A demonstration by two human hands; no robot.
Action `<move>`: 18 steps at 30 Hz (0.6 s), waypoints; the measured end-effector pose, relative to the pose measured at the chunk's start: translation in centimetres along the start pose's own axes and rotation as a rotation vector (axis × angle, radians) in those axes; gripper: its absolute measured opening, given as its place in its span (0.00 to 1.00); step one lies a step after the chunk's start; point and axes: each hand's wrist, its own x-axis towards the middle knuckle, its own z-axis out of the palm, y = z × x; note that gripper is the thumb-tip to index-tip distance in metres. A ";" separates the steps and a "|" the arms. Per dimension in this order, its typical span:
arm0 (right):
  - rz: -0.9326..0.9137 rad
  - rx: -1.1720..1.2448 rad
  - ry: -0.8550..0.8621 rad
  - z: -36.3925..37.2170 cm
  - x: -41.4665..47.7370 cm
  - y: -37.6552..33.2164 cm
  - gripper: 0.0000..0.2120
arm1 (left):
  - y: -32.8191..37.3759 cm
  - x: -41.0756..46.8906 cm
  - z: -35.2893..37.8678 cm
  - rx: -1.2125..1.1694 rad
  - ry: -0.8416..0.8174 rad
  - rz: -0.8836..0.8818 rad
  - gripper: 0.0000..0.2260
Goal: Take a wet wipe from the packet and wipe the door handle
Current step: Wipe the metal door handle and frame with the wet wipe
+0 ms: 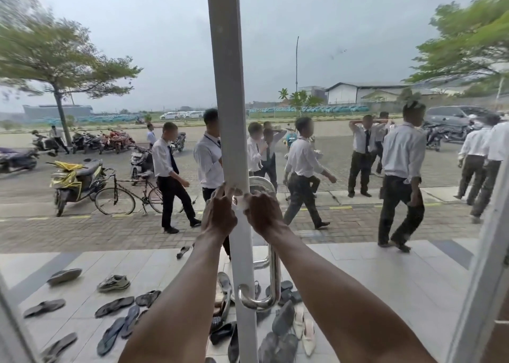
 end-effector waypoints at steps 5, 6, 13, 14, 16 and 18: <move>0.100 0.185 -0.013 -0.1 0.4 -0.3 0.10 | 0.9 -1.2 0.2 -0.070 0.073 0.263 0.28; 0.104 0.197 -0.019 -0.1 0.2 0.1 0.15 | 1.1 -1.4 0.0 -0.082 0.094 0.299 0.29; 0.143 0.363 -0.052 -1.2 -1.1 2.7 0.33 | 2.8 -1.1 0.2 -0.072 0.067 0.380 0.30; 0.138 0.338 -0.045 -1.2 -1.4 3.2 0.30 | 2.7 -1.0 0.3 -0.050 0.068 0.396 0.28; 0.137 0.236 -0.020 -1.1 -1.9 3.9 0.26 | 2.2 -0.5 0.5 -0.020 0.055 0.447 0.20; 0.172 0.146 0.008 -0.9 -2.3 4.4 0.24 | 1.4 0.0 0.5 -0.004 0.049 0.491 0.14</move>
